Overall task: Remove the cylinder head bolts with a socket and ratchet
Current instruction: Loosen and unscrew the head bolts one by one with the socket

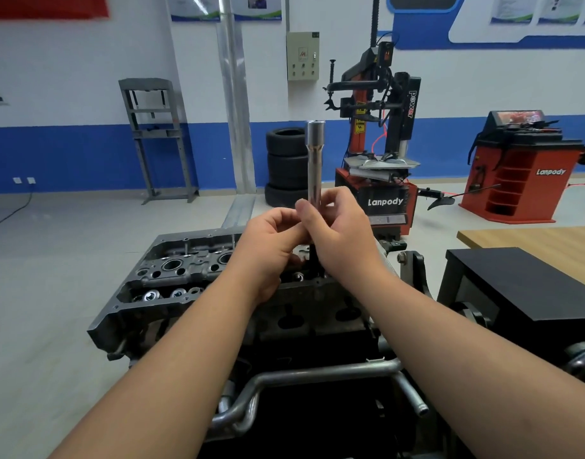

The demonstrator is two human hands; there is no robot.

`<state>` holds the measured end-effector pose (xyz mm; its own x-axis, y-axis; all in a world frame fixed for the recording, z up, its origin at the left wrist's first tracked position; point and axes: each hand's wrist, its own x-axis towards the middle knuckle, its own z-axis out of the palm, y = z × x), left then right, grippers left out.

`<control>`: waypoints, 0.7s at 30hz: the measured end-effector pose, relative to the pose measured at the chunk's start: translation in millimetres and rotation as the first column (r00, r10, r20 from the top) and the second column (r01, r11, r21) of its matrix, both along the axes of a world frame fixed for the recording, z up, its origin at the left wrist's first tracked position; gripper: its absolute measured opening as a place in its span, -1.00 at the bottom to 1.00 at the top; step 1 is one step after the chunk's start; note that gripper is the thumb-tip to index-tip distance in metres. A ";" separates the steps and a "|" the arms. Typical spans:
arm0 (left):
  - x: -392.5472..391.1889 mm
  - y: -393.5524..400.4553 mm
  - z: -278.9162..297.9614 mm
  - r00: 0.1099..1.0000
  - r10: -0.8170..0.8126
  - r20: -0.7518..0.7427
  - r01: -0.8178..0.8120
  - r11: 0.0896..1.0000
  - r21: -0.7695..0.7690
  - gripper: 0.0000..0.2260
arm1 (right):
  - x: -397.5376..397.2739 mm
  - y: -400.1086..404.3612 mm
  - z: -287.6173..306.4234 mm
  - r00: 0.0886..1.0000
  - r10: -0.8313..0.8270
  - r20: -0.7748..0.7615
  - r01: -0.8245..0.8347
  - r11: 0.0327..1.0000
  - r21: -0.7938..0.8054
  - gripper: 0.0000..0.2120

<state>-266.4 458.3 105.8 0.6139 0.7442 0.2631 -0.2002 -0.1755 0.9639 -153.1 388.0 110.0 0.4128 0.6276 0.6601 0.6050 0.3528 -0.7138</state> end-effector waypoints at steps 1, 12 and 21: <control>0.4 0.4 -0.6 1.000 0.011 0.001 -0.011 1.000 0.001 -0.80 | 0.1 0.0 -0.2 1.000 0.000 0.000 0.000 1.000 0.006 -0.85; 0.1 4.0 -0.5 0.997 -0.072 -0.003 0.072 0.997 -0.008 -0.87 | -1.1 -1.2 2.2 0.997 -0.006 0.071 0.006 1.000 0.001 -0.82; 1.1 0.6 1.0 0.999 0.015 -0.035 -0.013 0.999 0.043 -0.85 | -0.7 -0.3 1.3 0.999 -0.006 0.038 0.006 1.000 0.008 -0.85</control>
